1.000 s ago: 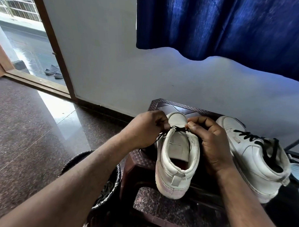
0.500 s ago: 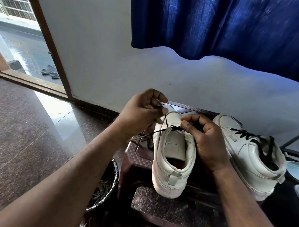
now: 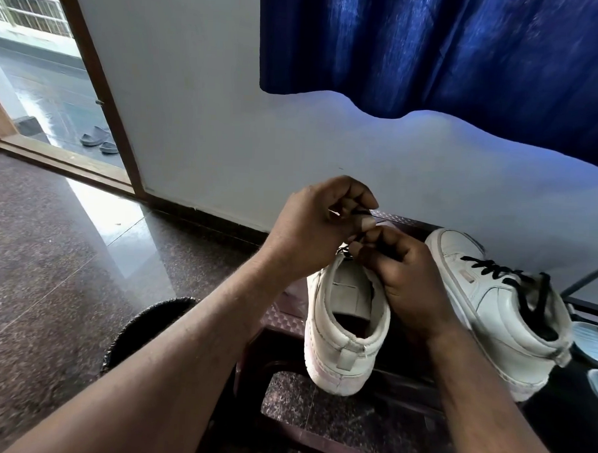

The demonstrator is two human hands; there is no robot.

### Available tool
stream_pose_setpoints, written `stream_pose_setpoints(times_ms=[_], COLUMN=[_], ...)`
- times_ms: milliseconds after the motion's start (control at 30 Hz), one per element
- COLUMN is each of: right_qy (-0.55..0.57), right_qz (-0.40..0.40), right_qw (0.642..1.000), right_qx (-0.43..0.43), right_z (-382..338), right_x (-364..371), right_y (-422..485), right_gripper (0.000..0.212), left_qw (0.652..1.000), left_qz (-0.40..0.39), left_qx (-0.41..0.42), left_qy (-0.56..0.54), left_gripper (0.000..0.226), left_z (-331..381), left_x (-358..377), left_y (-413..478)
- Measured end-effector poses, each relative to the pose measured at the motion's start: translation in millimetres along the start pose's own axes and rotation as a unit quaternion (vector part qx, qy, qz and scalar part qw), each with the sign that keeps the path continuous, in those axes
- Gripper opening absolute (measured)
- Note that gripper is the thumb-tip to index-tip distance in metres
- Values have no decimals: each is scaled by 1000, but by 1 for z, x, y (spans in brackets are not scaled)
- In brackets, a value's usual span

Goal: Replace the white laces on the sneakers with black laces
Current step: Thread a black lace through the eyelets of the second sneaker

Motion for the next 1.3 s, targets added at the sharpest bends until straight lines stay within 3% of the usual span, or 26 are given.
stream_pose_setpoints(times_ms=[133,233,333,533,700,867,1000,1133,1233,1300], right_qy=[111,220,261,313,313,311,223,32,-144,-216], right_qz=[26,64,115,145,153,174,279,375,336,275], right_qw=[993,973,958,938,937,932,931,910,907,913], right_qx=[17,24,10,-22,-40,-64,-81,-175,-208,-209], right_z=[4,3,0,-2,-7,-7,1,-13,-25,-26], right_x=[-4,-14,-32,-43,-45,-51,-59,-54,-43,-37], right_y=[-2,-3,-3,-3,-4,-6,-9,-25,-32,-29], right_gripper=[18,6,9,8,7,19,14,23,38,36], left_qw=[999,997,989,980,978,973,968,965,969,972], left_qz=[-17,-26,-42,-50,-102,-139,-136,-171,-175,-175], left_qx=[-25,-61,-73,-78,-119,-181,-192,-170,-141,-122], left_qy=[-32,39,123,179,136,-25,-86,-104,-105,-102], left_gripper=[18,19,18,22,27,24,25,30,18,18], left_z=[-12,-20,-22,-22,-25,-28,-24,-18,-16,-15], left_x=[3,-4,-7,-9,-2,7,7,10,12,13], left_y=[2,-1,-5,-4,-7,-11,-11,-14,-13,-11])
Point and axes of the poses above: each hand's wrist, its own y-axis towards the middle knuckle, its own x-axis out of the palm, z = x × y, the point moved 5 cm from there along y, towards the middle knuckle, and after that the axes turned 8 degrees about -z, right-handed, at the moved point
